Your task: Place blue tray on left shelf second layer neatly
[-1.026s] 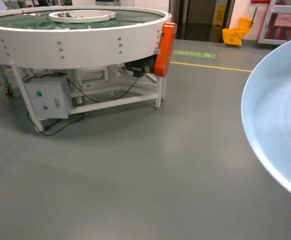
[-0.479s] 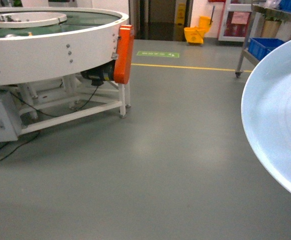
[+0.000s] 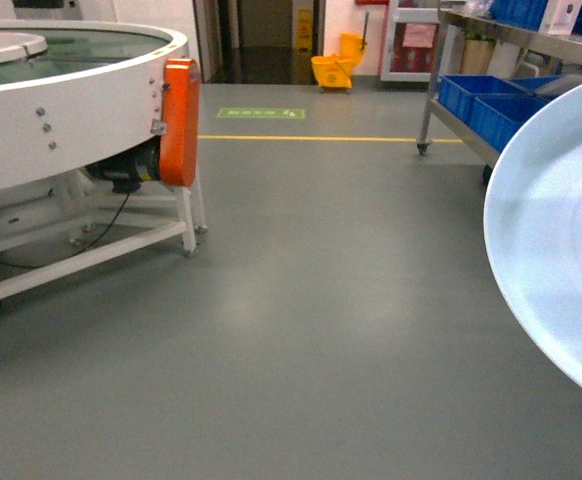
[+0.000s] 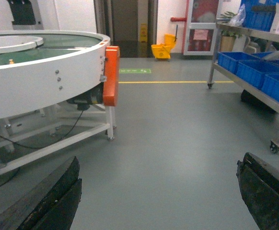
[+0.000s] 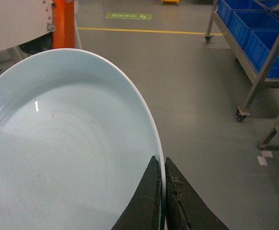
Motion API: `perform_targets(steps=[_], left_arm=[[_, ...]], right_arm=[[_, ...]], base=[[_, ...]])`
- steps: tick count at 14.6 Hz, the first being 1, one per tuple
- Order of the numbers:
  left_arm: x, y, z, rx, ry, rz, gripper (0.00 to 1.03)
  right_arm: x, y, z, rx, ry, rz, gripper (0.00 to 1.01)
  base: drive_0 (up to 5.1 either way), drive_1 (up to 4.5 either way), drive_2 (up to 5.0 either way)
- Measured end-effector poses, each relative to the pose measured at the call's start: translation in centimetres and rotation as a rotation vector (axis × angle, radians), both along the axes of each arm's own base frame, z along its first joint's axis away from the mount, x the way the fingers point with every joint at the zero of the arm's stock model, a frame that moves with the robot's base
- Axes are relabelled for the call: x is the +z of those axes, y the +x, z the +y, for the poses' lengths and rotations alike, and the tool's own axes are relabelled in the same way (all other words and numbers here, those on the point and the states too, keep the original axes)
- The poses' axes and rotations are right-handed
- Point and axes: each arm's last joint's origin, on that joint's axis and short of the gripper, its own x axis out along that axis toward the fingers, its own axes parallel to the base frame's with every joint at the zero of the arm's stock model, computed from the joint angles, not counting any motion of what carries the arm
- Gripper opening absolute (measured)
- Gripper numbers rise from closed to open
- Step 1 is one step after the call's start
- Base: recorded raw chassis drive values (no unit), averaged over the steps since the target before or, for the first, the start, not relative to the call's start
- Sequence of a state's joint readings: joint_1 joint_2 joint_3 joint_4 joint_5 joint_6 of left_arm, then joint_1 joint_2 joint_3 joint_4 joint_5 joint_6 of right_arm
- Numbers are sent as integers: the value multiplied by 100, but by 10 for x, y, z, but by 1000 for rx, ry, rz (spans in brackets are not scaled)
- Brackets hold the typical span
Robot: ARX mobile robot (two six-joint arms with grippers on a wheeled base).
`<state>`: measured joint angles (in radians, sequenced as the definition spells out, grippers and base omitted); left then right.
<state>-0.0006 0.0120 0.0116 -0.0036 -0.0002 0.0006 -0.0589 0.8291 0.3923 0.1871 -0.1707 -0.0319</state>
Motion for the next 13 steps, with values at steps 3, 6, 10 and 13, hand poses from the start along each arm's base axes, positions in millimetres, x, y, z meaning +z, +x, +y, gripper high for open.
perform_targets(steps=[3, 6, 10, 13], left_arm=[[0, 0, 0, 3, 0, -1, 98], [0, 0, 0, 0, 0, 0, 98], [0, 0, 0, 1, 0, 0, 98], [0, 0, 0, 0, 0, 0, 98]], right_arm=[[0, 0, 0, 0, 0, -3, 2], [1, 0, 0, 1, 0, -4, 2], [0, 0, 0, 1, 0, -1, 2], [0, 0, 0, 2, 0, 0, 2]], base=[[-167, 261, -594], [-162, 264, -588], [-160, 266, -586], [-160, 266, -586]])
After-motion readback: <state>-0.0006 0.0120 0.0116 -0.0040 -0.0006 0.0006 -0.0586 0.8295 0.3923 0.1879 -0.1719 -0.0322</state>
